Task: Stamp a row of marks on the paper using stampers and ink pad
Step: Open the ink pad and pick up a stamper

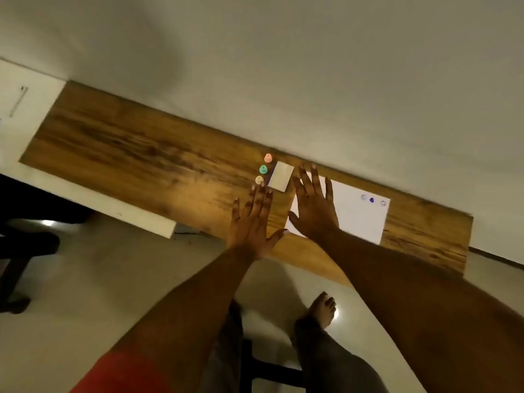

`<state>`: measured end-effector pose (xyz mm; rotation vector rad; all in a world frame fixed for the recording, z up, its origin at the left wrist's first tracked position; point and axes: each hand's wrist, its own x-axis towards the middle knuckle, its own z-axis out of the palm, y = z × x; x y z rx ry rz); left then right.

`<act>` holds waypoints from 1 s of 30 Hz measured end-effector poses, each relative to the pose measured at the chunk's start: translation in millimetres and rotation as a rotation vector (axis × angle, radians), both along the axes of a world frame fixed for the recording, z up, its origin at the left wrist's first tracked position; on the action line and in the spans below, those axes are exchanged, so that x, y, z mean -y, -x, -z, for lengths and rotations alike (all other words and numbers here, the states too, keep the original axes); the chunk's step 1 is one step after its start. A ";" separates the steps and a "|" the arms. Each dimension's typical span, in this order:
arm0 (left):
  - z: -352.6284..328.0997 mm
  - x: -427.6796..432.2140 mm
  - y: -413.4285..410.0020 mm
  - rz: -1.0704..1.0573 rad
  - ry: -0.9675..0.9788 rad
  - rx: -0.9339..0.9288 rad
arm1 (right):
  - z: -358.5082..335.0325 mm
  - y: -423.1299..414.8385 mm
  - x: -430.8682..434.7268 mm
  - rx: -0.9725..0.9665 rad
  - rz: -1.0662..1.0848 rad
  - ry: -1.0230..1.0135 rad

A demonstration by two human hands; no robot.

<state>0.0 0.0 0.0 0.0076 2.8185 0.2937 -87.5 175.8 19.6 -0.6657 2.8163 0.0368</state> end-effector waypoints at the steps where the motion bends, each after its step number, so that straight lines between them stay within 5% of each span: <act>1: 11.0 1.5 -2.0 -0.003 0.010 0.027 | 13.2 2.9 6.0 0.000 -0.014 -0.014; 16: 127.9 11.0 -13.3 -0.042 -0.163 -0.099 | 136.3 50.1 34.0 -0.009 -0.014 0.022; 30: 149.3 19.1 -25.1 -0.146 -0.242 -0.219 | 129.0 -12.8 44.7 -0.065 -0.053 0.024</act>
